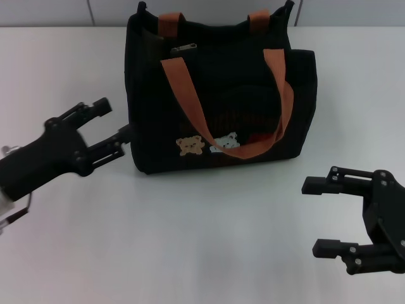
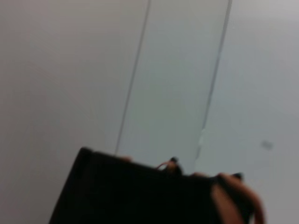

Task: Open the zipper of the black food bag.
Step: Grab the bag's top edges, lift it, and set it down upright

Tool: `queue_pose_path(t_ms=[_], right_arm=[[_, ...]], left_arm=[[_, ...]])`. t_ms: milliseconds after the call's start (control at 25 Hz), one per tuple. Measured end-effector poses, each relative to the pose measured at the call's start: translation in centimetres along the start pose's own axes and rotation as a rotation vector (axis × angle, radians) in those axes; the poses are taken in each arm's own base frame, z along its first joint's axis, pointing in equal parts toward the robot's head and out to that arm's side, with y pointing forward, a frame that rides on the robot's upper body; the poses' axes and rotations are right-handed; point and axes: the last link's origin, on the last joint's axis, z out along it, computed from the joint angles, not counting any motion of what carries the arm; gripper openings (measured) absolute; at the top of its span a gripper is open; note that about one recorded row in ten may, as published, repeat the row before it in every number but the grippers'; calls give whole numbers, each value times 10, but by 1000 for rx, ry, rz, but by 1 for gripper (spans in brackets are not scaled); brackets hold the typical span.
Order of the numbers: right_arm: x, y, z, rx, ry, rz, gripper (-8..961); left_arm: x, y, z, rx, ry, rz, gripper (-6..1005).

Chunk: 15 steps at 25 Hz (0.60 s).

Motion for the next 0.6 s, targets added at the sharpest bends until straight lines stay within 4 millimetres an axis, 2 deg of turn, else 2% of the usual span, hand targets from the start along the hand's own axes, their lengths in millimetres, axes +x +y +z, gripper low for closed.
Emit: queue_pose_path(t_ms=[200, 520, 600], right_arm=[[1, 0, -1, 10, 0, 3, 774], [3, 1, -1, 18, -1, 7, 774], [3, 1, -1, 18, -1, 7, 773]], left_arm=[[-10, -5, 23, 29, -36, 23, 771], [-12, -2, 37, 2, -44, 48, 758], [-12, -2, 37, 3, -43, 55, 629]])
